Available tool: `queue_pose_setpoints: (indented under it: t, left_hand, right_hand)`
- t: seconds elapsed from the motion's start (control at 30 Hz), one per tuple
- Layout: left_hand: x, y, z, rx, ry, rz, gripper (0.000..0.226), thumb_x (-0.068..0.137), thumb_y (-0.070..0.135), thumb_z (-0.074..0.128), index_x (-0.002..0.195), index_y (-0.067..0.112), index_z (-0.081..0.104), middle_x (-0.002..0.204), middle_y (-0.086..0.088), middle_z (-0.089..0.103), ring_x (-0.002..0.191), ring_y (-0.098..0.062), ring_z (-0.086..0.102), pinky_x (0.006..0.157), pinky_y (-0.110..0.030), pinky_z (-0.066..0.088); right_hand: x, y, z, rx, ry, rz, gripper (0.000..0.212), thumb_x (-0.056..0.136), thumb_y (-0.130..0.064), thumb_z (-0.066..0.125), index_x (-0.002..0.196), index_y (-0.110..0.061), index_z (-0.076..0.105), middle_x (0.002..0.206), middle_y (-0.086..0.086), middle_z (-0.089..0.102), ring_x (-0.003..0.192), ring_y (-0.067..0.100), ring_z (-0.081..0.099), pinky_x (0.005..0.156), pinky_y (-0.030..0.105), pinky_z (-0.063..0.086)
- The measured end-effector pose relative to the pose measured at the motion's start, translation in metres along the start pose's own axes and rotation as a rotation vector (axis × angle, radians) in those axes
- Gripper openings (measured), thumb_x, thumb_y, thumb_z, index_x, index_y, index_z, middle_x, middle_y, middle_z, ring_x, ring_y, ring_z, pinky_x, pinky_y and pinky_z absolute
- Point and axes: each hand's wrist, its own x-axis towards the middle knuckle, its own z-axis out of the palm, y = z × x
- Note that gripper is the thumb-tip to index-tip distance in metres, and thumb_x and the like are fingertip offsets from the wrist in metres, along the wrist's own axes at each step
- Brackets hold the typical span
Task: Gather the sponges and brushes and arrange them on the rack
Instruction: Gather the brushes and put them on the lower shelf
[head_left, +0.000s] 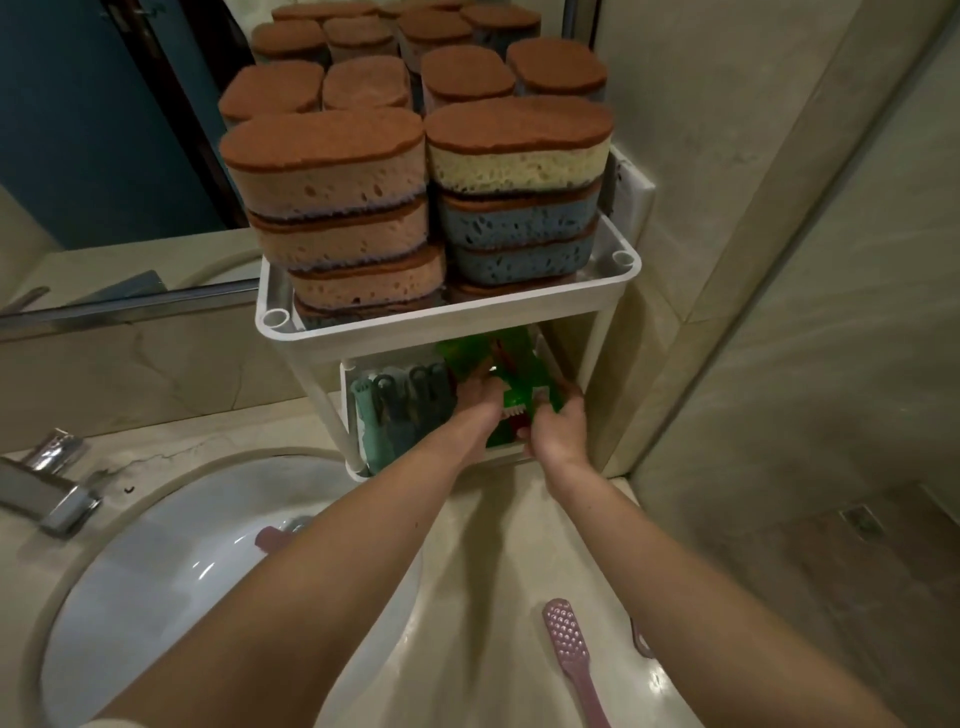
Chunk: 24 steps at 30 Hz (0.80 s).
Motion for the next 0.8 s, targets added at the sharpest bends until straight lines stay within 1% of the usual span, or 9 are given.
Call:
queue_pose_setpoints:
  t: [0.07, 0.17, 0.23, 0.3, 0.4, 0.6, 0.7, 0.73, 0.8]
  left_hand:
    - [0.007, -0.004, -0.004, 0.101, -0.031, 0.002, 0.042, 0.103, 0.016, 0.038, 0.142, 0.031, 0.041, 0.145, -0.003, 0.046, 0.125, -0.023, 0.050, 0.106, -0.035, 0.042]
    - [0.014, -0.008, -0.006, 0.197, -0.066, 0.010, 0.050, 0.100, 0.015, 0.043, 0.147, 0.031, 0.034, 0.150, -0.003, 0.040, 0.130, -0.025, 0.046, 0.109, -0.036, 0.040]
    - [0.015, -0.011, -0.004, 0.212, -0.078, 0.011, 0.051, 0.099, 0.016, 0.045, 0.147, 0.030, 0.035, 0.149, -0.004, 0.042, 0.128, -0.025, 0.047, 0.108, -0.038, 0.041]
    - [0.015, -0.013, -0.001, 0.202, -0.090, 0.007, 0.053, 0.098, 0.015, 0.046, 0.148, 0.029, 0.036, 0.147, -0.005, 0.045, 0.126, -0.025, 0.050, 0.106, -0.038, 0.044]
    - [0.013, -0.014, 0.003, 0.183, -0.084, 0.008, 0.053, 0.098, 0.013, 0.044, 0.148, 0.026, 0.035, 0.147, -0.005, 0.045, 0.126, -0.026, 0.049, 0.107, -0.038, 0.042]
    - [0.010, -0.015, 0.004, 0.246, -0.071, 0.016, 0.050, 0.099, 0.018, 0.043, 0.147, 0.028, 0.036, 0.145, -0.006, 0.046, 0.124, -0.026, 0.051, 0.106, -0.038, 0.043]
    - [0.017, -0.025, 0.001, 0.403, -0.071, 0.039, 0.052, 0.090, 0.038, 0.040, 0.141, 0.040, 0.036, 0.140, -0.007, 0.050, 0.118, -0.029, 0.053, 0.102, -0.040, 0.046]
    - [0.028, -0.034, -0.001, 0.467, -0.073, 0.037, 0.058, 0.083, 0.046, 0.036, 0.141, 0.045, 0.033, 0.141, -0.007, 0.049, 0.118, -0.029, 0.053, 0.101, -0.043, 0.046]
    - [0.027, -0.035, -0.002, 0.616, -0.099, 0.053, 0.067, 0.078, 0.056, 0.028, 0.144, 0.048, 0.022, 0.149, -0.008, 0.039, 0.124, -0.032, 0.050, 0.103, -0.045, 0.044]
  right_hand:
    - [0.004, 0.003, 0.002, 0.044, -0.015, 0.057, 0.045, 0.101, -0.016, 0.041, 0.144, -0.026, 0.035, 0.133, 0.008, 0.054, 0.109, 0.029, 0.062, 0.065, 0.024, 0.053]
    - [0.006, 0.005, -0.004, 0.083, -0.058, 0.128, 0.047, 0.100, -0.010, 0.037, 0.144, -0.027, 0.036, 0.130, 0.008, 0.057, 0.105, 0.027, 0.065, 0.052, 0.018, 0.048]
    - [0.005, 0.006, -0.008, 0.058, -0.084, 0.137, 0.048, 0.101, -0.010, 0.035, 0.145, -0.028, 0.036, 0.127, 0.006, 0.060, 0.084, 0.019, 0.070, 0.045, 0.016, 0.045]
    - [0.006, 0.009, -0.010, 0.022, -0.074, 0.118, 0.046, 0.102, -0.012, 0.036, 0.145, -0.029, 0.035, 0.122, 0.004, 0.063, 0.064, 0.011, 0.067, 0.044, 0.018, 0.045]
    - [0.007, 0.013, -0.011, 0.028, -0.039, 0.093, 0.042, 0.103, -0.017, 0.040, 0.144, -0.029, 0.039, 0.116, 0.005, 0.066, 0.055, 0.009, 0.060, 0.045, 0.018, 0.046]
    - [0.008, 0.017, -0.009, 0.138, -0.030, 0.101, 0.041, 0.104, -0.018, 0.041, 0.144, -0.029, 0.039, 0.110, 0.013, 0.068, 0.056, 0.009, 0.054, 0.052, 0.020, 0.052]
    - [0.009, 0.018, -0.009, 0.141, -0.026, 0.089, 0.042, 0.104, -0.018, 0.038, 0.144, -0.029, 0.038, 0.112, 0.013, 0.067, 0.060, 0.011, 0.057, 0.053, 0.020, 0.053]
    - [0.009, 0.018, -0.009, 0.134, -0.030, 0.083, 0.042, 0.104, -0.018, 0.037, 0.144, -0.030, 0.038, 0.113, 0.013, 0.066, 0.064, 0.013, 0.059, 0.053, 0.021, 0.053]
    - [0.009, 0.018, -0.009, 0.105, -0.042, 0.069, 0.043, 0.104, -0.018, 0.035, 0.144, -0.031, 0.038, 0.121, 0.012, 0.063, 0.085, 0.022, 0.066, 0.056, 0.022, 0.054]
